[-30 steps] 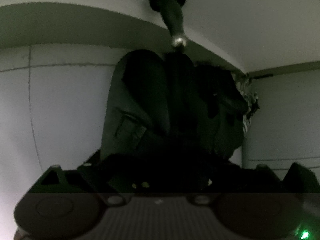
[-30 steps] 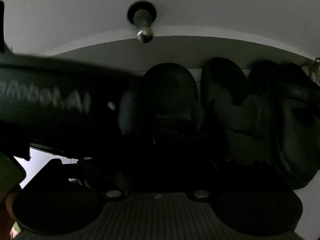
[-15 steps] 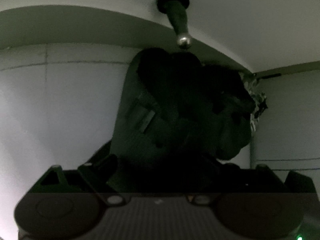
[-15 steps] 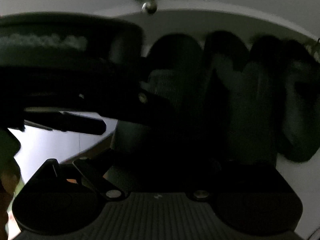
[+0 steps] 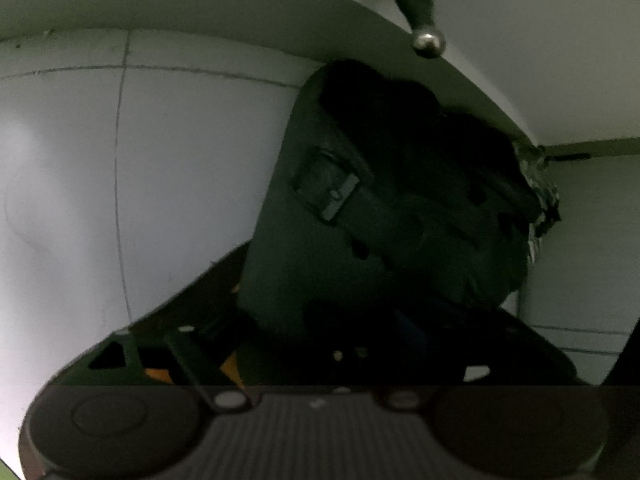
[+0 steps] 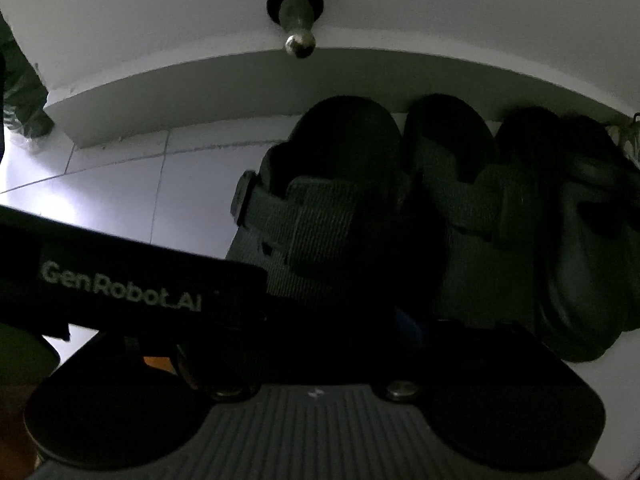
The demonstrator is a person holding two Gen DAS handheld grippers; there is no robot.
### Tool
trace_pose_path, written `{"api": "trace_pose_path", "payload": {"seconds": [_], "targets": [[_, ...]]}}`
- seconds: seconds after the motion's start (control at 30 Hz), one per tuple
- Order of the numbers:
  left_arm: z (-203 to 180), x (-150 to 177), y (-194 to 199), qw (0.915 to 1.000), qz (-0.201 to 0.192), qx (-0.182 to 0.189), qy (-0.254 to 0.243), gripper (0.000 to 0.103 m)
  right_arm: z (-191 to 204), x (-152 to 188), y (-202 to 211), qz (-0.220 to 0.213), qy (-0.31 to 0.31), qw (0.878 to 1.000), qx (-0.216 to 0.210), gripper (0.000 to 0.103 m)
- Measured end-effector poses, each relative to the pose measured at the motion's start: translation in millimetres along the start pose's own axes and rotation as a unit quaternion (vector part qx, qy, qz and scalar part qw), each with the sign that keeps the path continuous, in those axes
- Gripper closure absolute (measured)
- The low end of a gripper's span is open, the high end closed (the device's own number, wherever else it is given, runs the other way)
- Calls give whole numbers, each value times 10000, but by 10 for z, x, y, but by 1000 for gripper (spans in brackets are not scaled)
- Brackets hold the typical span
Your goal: Organize scattered shoes
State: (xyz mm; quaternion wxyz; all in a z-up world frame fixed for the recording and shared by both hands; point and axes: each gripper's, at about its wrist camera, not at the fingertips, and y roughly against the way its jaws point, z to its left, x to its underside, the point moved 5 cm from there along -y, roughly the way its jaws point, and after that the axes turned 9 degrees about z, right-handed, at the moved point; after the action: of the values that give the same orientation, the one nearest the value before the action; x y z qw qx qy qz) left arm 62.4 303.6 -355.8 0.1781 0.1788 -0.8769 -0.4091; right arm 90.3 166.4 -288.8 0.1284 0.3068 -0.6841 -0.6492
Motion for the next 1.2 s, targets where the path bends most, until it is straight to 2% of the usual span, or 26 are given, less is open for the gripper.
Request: {"api": "trace_pose_path", "payload": {"seconds": [0.17, 0.3, 0.4, 0.57, 0.8, 0.87, 1.0, 1.1, 1.2], "targets": [[22, -33, 16, 10000, 58, 62, 2, 16, -44, -62, -66, -32, -31, 10000, 69, 22], [76, -37, 67, 9998, 135, 108, 135, 19, -40, -33, -18, 7, -281, 9996, -4, 15], [100, -42, 172, 9999, 71, -1, 150, 13, -9, 19, 54, 86, -71, 9999, 109, 10], [50, -60, 335, 9998, 31, -48, 175, 11, -123, 94, 265, 63, -519, 9986, -99, 9], [-33, -57, 610, 9989, 143, -432, -117, 10, -263, 135, 768, -348, -1006, 9943, -33, 9], [-119, -46, 708, 9982, 178, -542, -183, 10, -298, 151, 886, -437, -1120, 9927, 13, 9], [-366, -7, 869, 9976, 282, -572, -256, 11, -437, 301, 1039, -437, -1462, 9876, 370, 9], [-676, 16, 987, 9963, 258, -672, -475, 11, -571, 377, 1175, -500, -1880, 9793, 563, 9], [-1000, 37, 1107, 9942, 216, -784, -710, 11, -699, 487, 1323, -517, -2433, 9660, 705, 9]]}}
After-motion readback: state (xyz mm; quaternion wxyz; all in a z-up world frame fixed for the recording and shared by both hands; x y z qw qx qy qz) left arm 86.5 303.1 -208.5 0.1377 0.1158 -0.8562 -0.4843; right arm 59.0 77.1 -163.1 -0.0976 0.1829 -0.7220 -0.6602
